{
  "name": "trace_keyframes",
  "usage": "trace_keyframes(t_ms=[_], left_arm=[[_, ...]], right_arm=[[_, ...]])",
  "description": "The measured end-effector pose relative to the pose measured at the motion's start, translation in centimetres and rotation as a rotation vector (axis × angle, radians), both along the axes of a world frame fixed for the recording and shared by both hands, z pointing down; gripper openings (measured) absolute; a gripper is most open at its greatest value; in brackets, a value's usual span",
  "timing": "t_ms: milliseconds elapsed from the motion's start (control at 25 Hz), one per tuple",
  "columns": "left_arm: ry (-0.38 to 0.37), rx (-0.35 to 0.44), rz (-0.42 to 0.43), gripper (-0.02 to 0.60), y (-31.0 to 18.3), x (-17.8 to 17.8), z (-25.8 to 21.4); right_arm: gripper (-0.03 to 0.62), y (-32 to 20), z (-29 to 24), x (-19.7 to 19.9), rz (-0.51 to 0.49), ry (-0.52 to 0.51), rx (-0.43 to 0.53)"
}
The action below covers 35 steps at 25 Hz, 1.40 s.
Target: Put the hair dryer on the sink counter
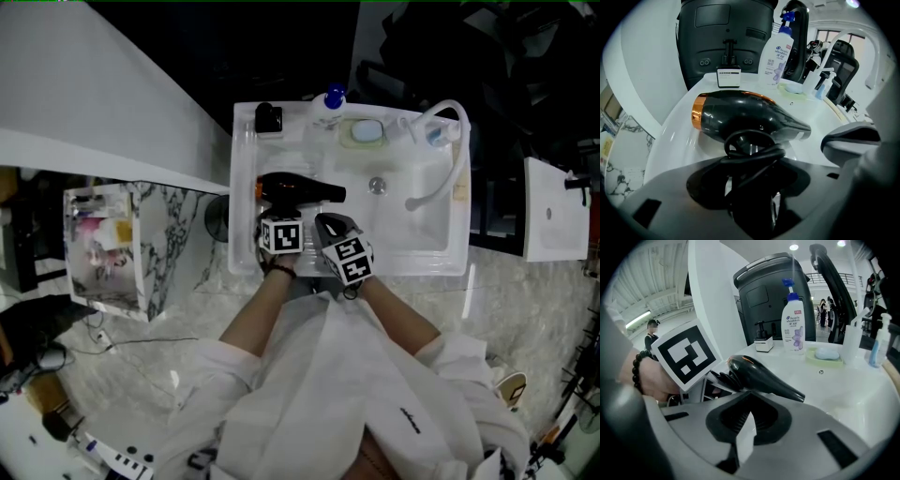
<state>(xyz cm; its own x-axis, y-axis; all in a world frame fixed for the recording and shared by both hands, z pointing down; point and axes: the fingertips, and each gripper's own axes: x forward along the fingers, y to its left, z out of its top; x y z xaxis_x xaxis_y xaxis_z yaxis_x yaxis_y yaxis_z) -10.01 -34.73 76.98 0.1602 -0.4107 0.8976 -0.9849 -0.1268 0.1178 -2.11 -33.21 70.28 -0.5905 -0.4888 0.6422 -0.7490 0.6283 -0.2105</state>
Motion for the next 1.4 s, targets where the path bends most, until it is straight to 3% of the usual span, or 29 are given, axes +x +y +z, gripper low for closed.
trace_keyframes(t_ms=[520,760,920,1080,1200,1400], left_arm=[[0.004,0.037,0.031,0.310,1.0,-0.7,-1.2],[0.041,0.136,0.051,0.310,1.8,-1.4,-5.3],[0.058,0.248,0.069,0.303,2.4,-2.6,-10.0],[0.035,0.396,0.061,0.162,2.5,-4.4,-15.2],[0.023,0.550,0.043,0.063,2.2,-5.6,-19.9],[0.056,0.811,0.019,0.031,1.8,-7.0,-28.4]], right_arm=[[0.017,0.7,-1.0,1.0,0.011,0.011,0.007],[0.017,1.0,-3.2,1.4,0.005,0.002,0.064],[0.017,1.3,-6.1,2.4,0.026,-0.020,0.123],[0.017,1.5,-9.1,3.9,0.067,-0.045,0.178],[0.017,1.7,-11.7,4.8,0.108,-0.082,0.222],[0.017,1.8,-17.5,5.8,0.164,-0.170,0.317]])
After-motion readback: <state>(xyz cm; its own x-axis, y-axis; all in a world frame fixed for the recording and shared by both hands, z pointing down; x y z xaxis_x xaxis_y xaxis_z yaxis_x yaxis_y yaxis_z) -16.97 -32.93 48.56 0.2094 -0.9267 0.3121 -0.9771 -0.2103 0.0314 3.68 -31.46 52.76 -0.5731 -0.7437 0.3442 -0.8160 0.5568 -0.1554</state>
